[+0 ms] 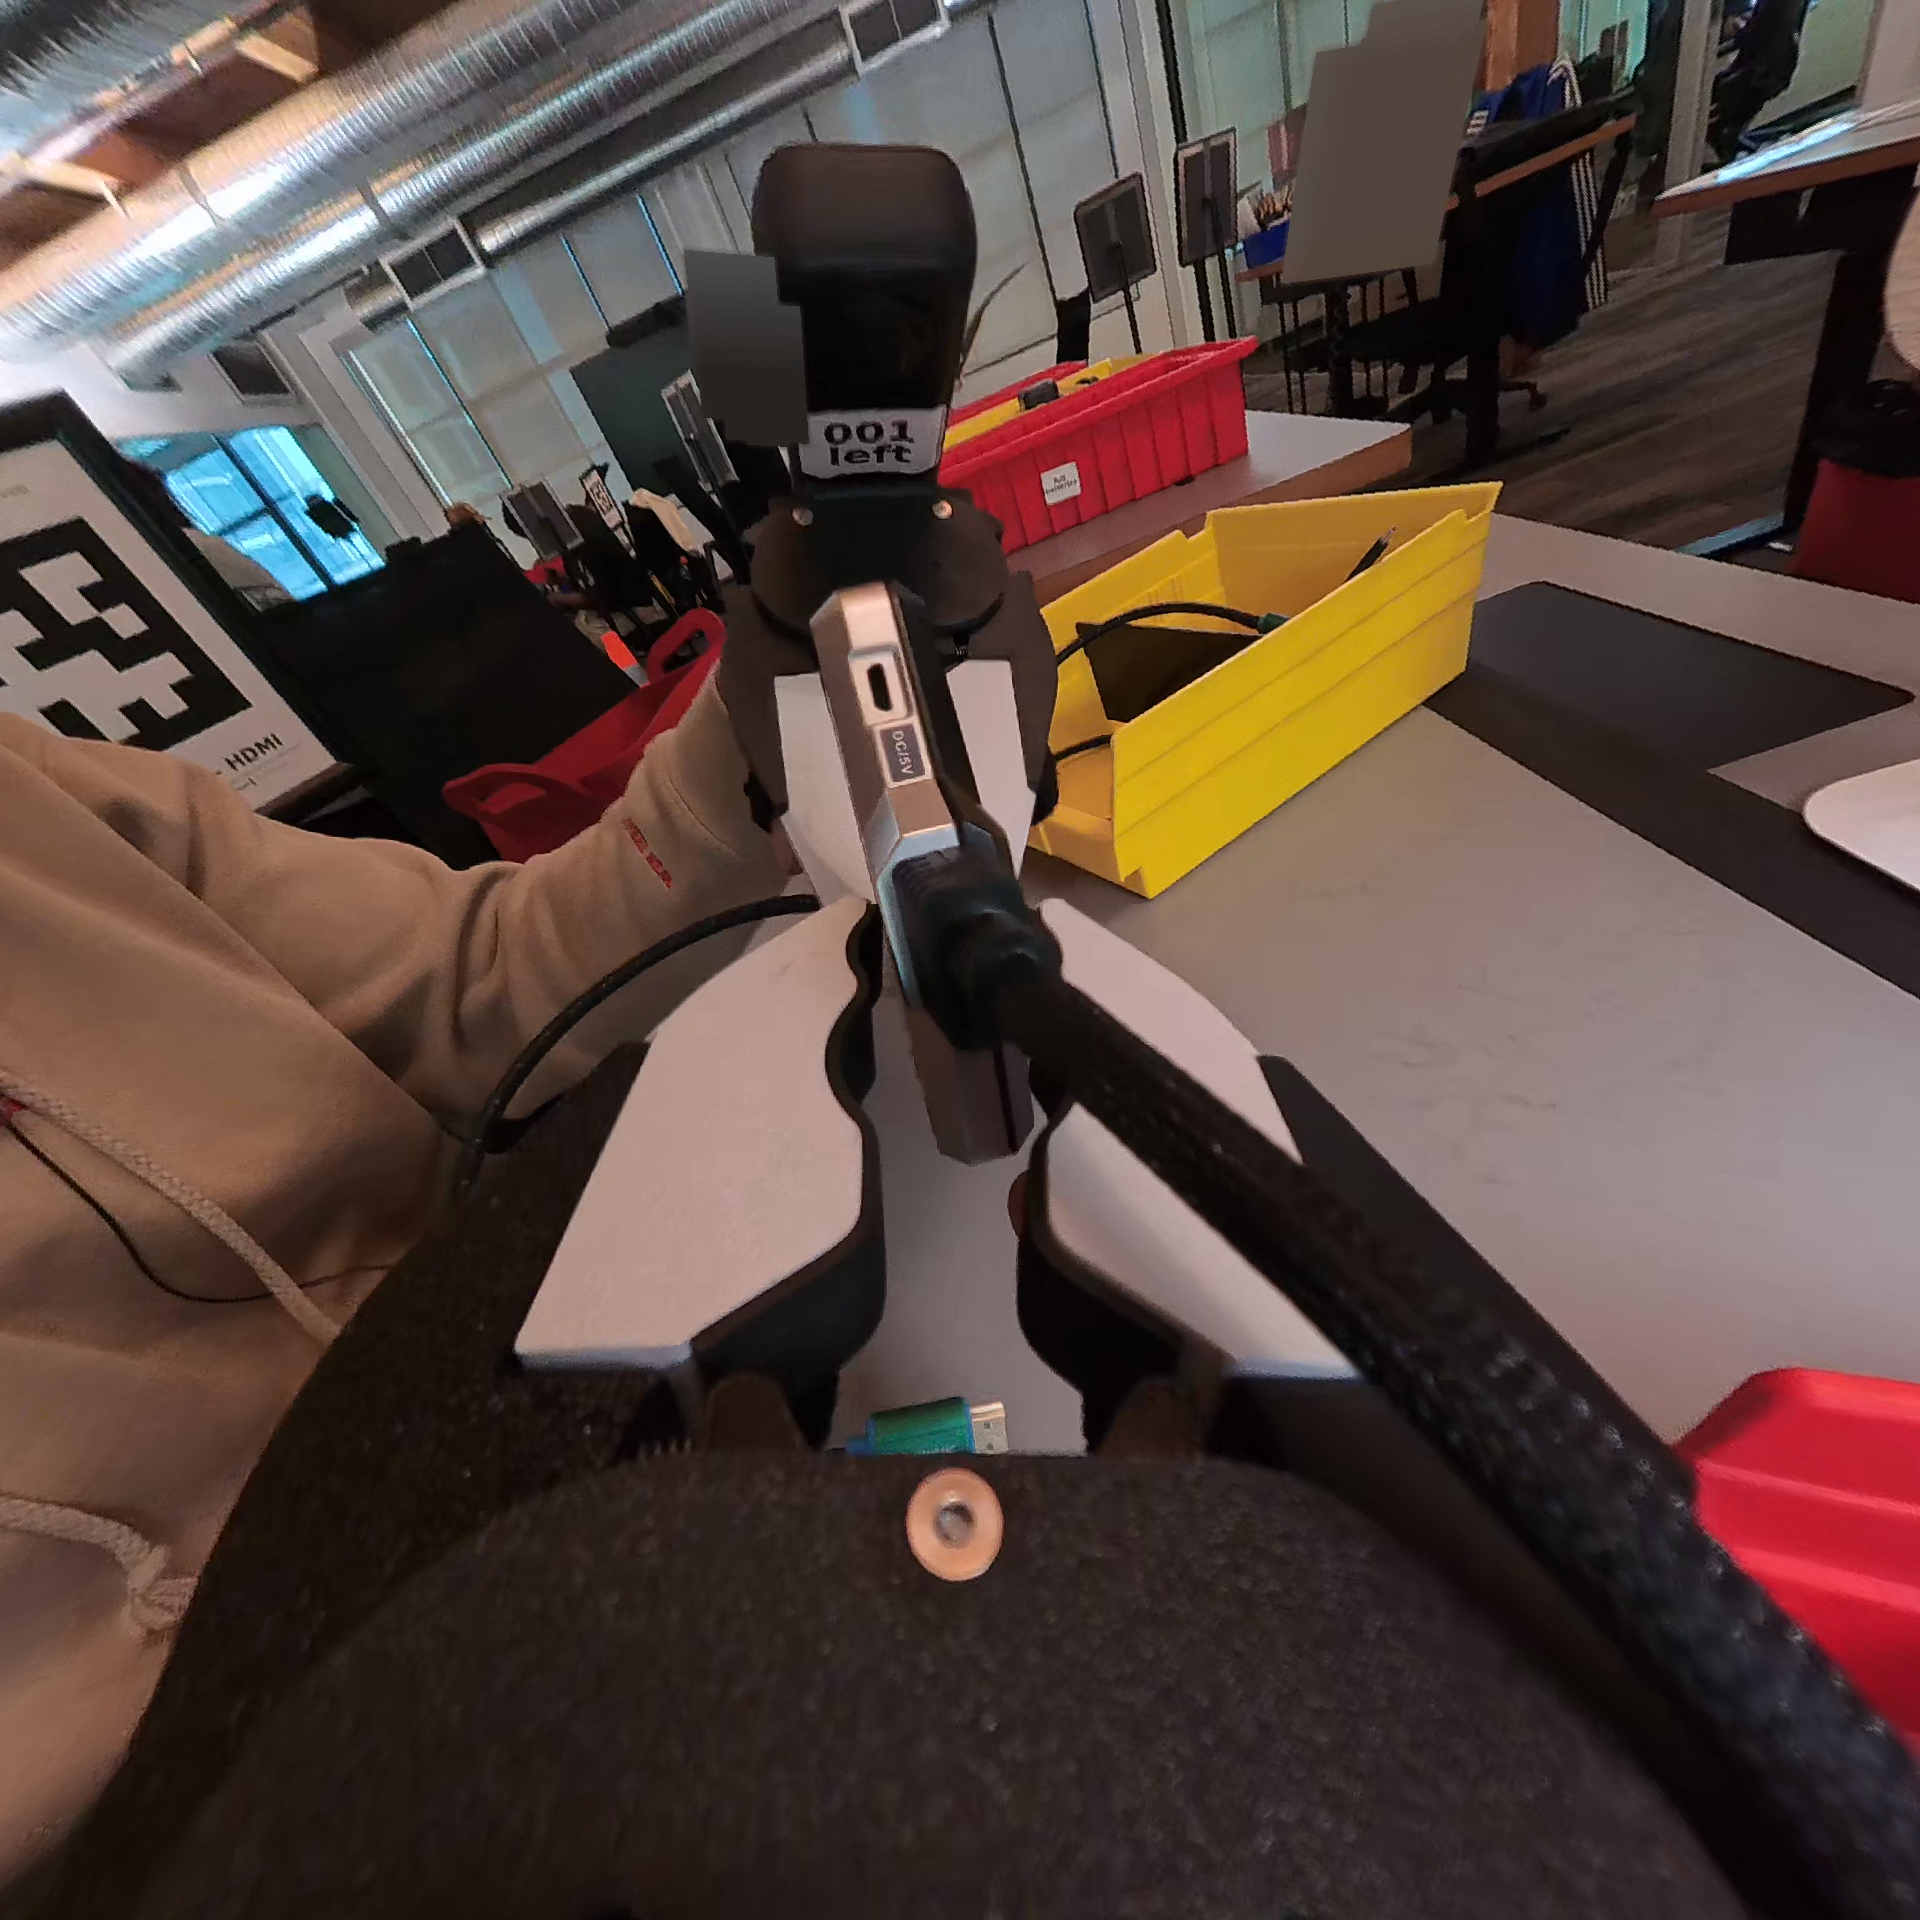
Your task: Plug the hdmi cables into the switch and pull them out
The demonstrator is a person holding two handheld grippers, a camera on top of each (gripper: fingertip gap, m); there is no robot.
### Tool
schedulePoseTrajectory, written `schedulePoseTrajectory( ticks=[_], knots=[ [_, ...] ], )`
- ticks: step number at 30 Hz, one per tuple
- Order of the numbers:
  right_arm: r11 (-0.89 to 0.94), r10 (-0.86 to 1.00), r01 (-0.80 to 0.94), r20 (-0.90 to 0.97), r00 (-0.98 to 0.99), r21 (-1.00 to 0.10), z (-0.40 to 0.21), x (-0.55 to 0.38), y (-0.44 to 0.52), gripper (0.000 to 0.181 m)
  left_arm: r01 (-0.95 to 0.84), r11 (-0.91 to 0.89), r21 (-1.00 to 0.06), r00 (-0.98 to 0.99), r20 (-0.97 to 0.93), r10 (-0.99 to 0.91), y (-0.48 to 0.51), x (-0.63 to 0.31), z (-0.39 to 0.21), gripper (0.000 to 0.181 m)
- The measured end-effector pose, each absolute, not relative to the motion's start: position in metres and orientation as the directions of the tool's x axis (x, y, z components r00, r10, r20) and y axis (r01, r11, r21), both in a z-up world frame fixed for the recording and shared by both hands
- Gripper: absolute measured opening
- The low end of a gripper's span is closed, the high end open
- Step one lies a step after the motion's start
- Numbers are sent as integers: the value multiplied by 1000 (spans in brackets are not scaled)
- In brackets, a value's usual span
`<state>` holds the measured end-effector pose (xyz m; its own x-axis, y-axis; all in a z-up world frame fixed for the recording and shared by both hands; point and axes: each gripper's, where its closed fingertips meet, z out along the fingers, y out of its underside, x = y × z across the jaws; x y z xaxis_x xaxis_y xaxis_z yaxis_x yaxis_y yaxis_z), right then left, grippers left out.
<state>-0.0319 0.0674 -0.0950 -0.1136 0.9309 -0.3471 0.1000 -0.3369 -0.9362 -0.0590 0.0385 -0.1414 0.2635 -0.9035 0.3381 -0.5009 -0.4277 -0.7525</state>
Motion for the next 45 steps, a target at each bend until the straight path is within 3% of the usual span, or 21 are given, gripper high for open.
schedulePoseTrajectory(
  ticks=[5,12,20,39,45],
  knots=[
    [-428,894,-8,-422,-151,-904,-81,-28,73,23,-331,-463,-822,188,423,-886,44,-56,-120,11],
    [-453,884,-58,-440,-156,-890,-74,-28,77,24,-248,-497,-831,147,475,-868,49,-56,-114,11],
    [-309,941,66,-315,-123,-949,-84,-28,64,24,-259,-491,-832,112,479,-871,42,-57,-111,12],
    [-362,917,39,-364,-164,-931,-86,-29,62,22,-275,-480,-833,96,473,-876,40,-48,-117,11],
    [-359,920,107,-371,-127,-927,-92,-29,63,22,-285,-482,-828,114,470,-875,42,-49,-122,11]
  ],
)
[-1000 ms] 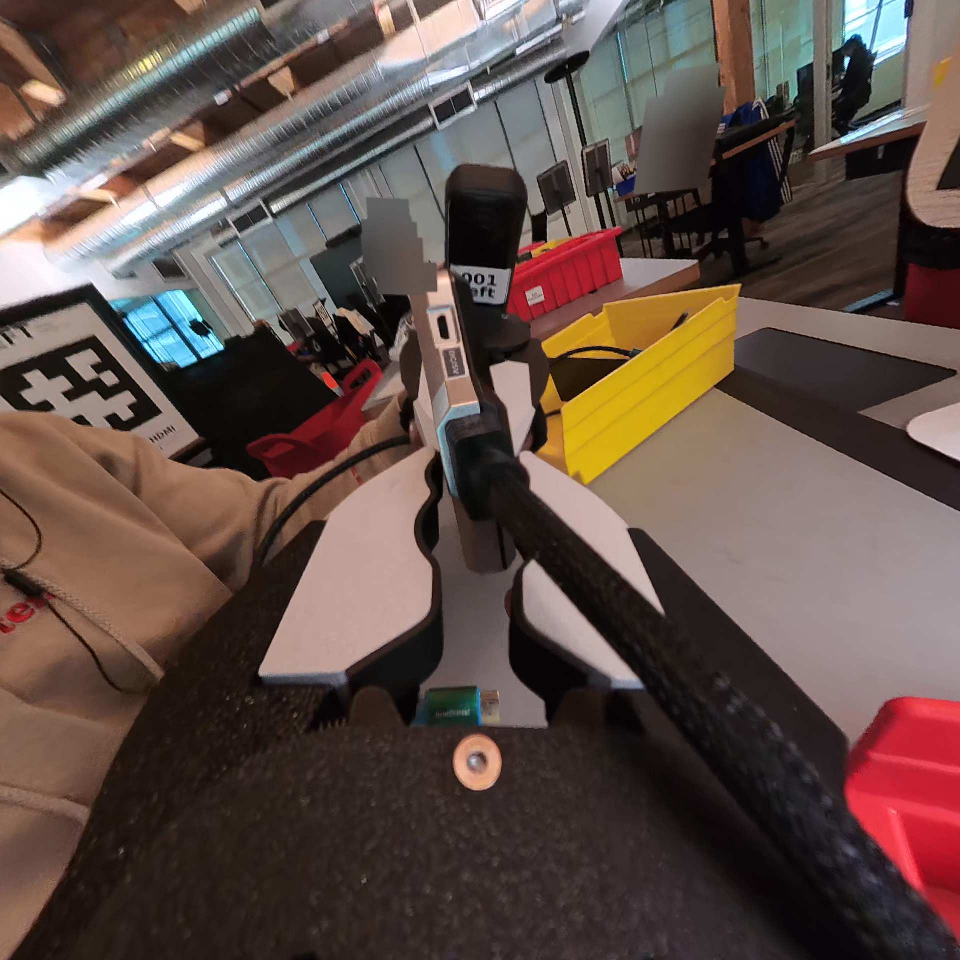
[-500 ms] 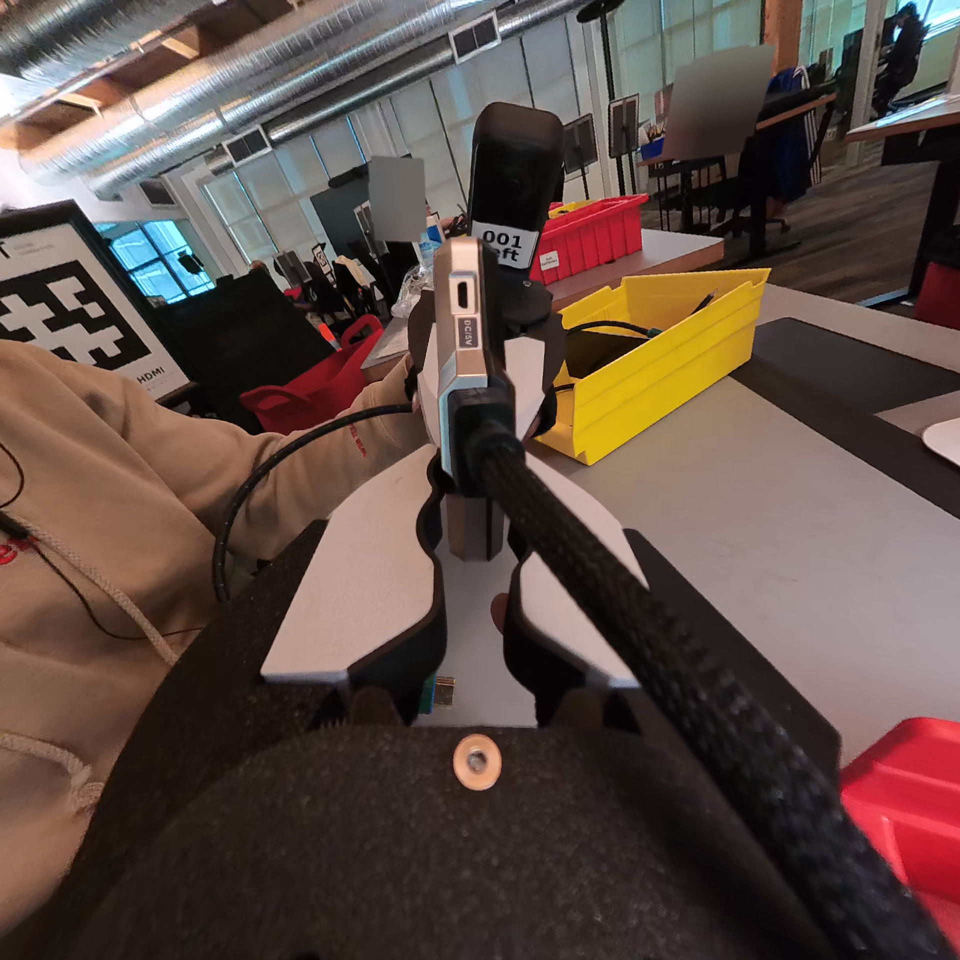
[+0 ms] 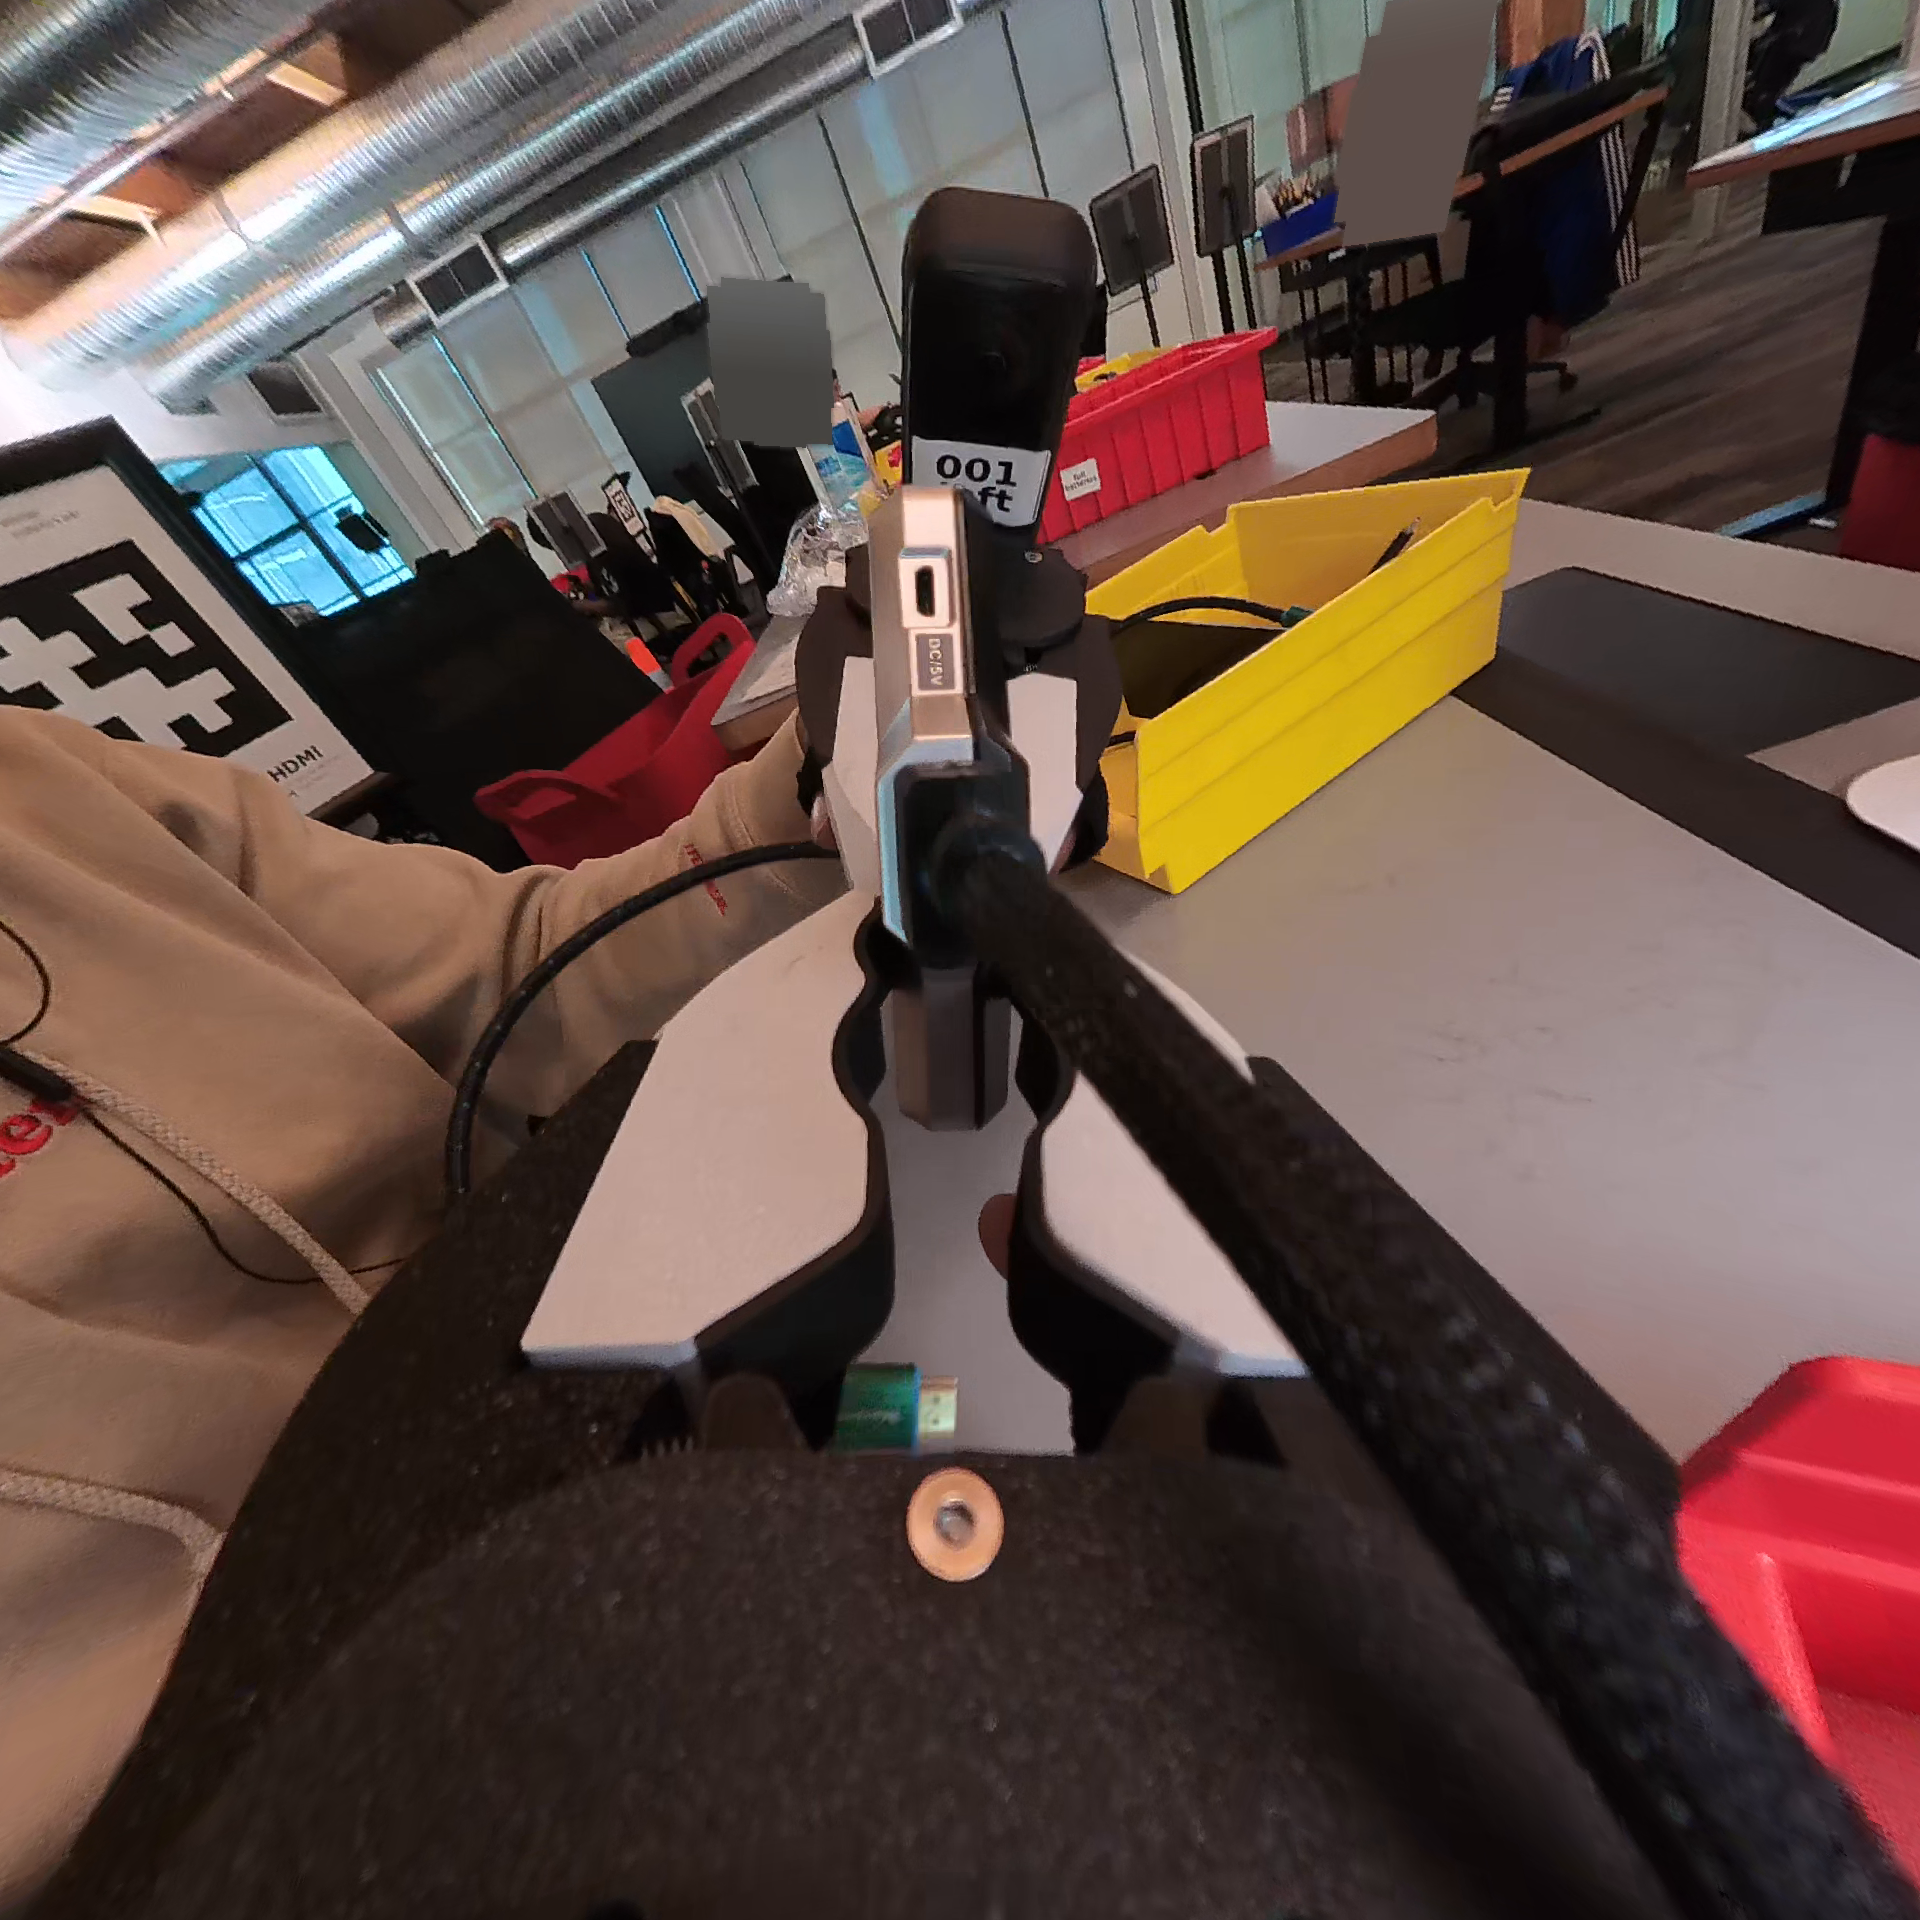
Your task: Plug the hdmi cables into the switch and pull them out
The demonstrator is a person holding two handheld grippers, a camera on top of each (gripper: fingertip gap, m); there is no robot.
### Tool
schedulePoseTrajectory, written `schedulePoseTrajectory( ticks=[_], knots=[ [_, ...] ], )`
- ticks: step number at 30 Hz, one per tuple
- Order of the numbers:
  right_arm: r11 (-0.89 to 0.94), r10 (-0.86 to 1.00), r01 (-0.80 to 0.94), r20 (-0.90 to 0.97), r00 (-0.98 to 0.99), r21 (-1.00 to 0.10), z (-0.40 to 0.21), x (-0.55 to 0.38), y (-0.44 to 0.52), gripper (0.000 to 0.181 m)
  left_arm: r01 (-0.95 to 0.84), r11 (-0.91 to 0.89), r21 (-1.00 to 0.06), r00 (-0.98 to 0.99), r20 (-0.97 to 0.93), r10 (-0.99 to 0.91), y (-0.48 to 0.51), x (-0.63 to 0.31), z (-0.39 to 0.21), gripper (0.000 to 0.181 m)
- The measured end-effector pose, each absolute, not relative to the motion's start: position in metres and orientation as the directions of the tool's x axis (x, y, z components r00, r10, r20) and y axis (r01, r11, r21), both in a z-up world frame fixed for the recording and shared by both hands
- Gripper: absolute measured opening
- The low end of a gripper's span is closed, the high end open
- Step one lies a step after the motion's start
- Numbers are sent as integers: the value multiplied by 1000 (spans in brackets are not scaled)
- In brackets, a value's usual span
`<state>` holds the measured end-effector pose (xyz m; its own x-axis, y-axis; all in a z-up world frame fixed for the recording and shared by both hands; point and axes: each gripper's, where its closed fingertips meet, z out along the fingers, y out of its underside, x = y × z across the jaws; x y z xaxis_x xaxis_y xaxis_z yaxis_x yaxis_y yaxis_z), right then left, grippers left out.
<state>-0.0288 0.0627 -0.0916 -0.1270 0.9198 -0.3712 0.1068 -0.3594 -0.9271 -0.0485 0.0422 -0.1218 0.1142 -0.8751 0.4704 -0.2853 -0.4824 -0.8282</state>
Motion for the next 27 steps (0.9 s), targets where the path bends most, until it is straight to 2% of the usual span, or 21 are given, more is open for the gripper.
schedulePoseTrajectory(
  ticks=[4,8,12,15,17,19,21,24,27],
  knots=[
    [-384,914,94,-393,-103,-918,-88,-29,67,23,-253,-489,-835,131,471,-872,46,-51,-116,11],
    [-335,936,107,-344,-77,-936,-89,-31,66,32,-252,-465,-849,163,437,-885,49,-54,-115,13],
    [-284,954,90,-291,-76,-955,-84,-30,65,30,-210,-425,-881,198,387,-901,51,-59,-98,19],
    [-258,959,91,-267,-94,-962,-78,-24,61,30,-189,-349,-918,399,253,-881,71,-104,-76,22],
    [-264,959,71,-269,-86,-962,-72,-20,64,30,-241,-333,-912,602,129,-788,95,-159,-73,22],
    [-279,955,50,-283,-87,-959,-68,-16,67,30,-372,-424,-826,758,-7,-652,115,-228,-91,26],
    [-291,953,37,-293,-81,-956,-66,-13,71,30,-457,-557,-693,848,-150,-509,129,-304,-114,30],
    [-293,953,40,-295,-73,-955,-68,-14,74,30,-474,-715,-513,880,-245,-407,133,-387,-153,37],
    [-289,953,55,-293,-72,-956,-72,-16,72,30,-464,-801,-379,882,-277,-380,129,-437,-188,39]
  ],
)
